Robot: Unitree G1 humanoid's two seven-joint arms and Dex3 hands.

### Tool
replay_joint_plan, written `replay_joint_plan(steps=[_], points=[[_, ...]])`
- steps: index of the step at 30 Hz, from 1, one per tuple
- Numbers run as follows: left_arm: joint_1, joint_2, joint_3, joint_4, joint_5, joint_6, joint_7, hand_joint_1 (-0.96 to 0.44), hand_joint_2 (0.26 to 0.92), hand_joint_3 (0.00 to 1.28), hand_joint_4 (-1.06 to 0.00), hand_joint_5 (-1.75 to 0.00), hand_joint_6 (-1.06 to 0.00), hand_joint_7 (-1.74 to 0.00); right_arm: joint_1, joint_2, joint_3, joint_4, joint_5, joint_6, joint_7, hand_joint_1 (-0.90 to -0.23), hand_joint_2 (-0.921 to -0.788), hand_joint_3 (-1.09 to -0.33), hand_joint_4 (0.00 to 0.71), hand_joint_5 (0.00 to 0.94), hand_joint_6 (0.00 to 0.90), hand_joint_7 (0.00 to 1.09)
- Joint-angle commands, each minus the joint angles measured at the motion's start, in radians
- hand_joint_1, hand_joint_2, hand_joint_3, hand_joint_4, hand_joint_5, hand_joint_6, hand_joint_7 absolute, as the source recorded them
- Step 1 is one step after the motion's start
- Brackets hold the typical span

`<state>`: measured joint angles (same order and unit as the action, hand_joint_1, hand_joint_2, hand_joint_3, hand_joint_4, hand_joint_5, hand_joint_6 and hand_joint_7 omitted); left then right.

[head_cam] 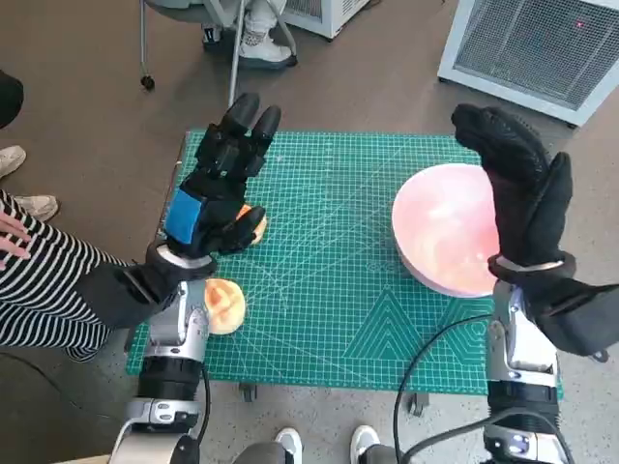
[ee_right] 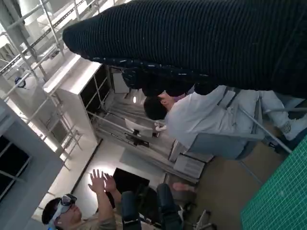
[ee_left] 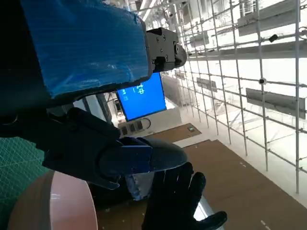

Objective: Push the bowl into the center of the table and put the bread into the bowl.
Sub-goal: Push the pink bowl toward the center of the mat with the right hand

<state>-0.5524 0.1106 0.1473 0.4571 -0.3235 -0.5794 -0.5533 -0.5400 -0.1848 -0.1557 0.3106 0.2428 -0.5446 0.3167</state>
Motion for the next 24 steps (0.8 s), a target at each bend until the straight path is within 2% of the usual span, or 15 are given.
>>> replay_joint_plan(steps=[1, 5, 7, 11, 16, 22, 24], points=[[0.014, 0.007, -0.002, -0.013, -0.003, 0.004, -0.003, -0.79, 0.921, 0.39, -0.1, 0.0, 0.0, -0.28, 0.04, -0.034, -0.036, -0.02, 0.037, 0.011, 0.022, -0.738, -0.921, -0.845, 0.133, 0.009, 0.042, 0.49], [0.019, 0.007, -0.002, -0.015, -0.008, 0.005, -0.007, -0.79, 0.921, 0.39, -0.1, 0.0, 0.0, -0.28, 0.053, -0.073, -0.097, -0.008, 0.064, -0.001, 0.02, -0.742, -0.921, -0.854, 0.122, 0.003, 0.038, 0.49], [0.021, 0.008, -0.001, -0.015, -0.01, 0.004, -0.009, -0.79, 0.921, 0.4, -0.09, 0.0, 0.0, -0.28, 0.058, -0.084, -0.129, -0.004, 0.063, -0.011, -0.002, -0.749, -0.921, -0.862, 0.114, 0.002, 0.023, 0.51], [0.02, 0.009, 0.002, -0.003, -0.009, -0.005, -0.012, -0.78, 0.921, 0.41, -0.09, 0.0, 0.0, -0.27, 0.051, -0.107, -0.195, 0.052, 0.042, -0.055, -0.056, -0.756, -0.921, -0.875, 0.093, 0.0, 0.004, 0.52], [0.014, 0.01, 0.006, 0.015, -0.009, -0.012, -0.013, -0.78, 0.921, 0.42, -0.09, 0.0, 0.0, -0.27, 0.005, -0.16, -0.272, 0.229, 0.061, -0.12, -0.076, -0.752, -0.921, -0.878, 0.083, 0.001, 0.002, 0.52], [0.009, 0.01, 0.01, 0.023, -0.014, -0.013, -0.021, -0.77, 0.921, 0.43, -0.1, 0.0, 0.0, -0.27, -0.066, -0.217, -0.321, 0.465, 0.058, -0.171, -0.093, -0.737, -0.921, -0.888, 0.074, 0.0, 0.006, 0.51], [0.008, 0.01, 0.012, 0.026, -0.015, -0.015, -0.023, -0.77, 0.921, 0.43, -0.1, 0.0, 0.0, -0.27, -0.088, -0.235, -0.335, 0.549, 0.062, -0.17, -0.094, -0.729, -0.921, -0.893, 0.065, 0.0, 0.007, 0.51]])
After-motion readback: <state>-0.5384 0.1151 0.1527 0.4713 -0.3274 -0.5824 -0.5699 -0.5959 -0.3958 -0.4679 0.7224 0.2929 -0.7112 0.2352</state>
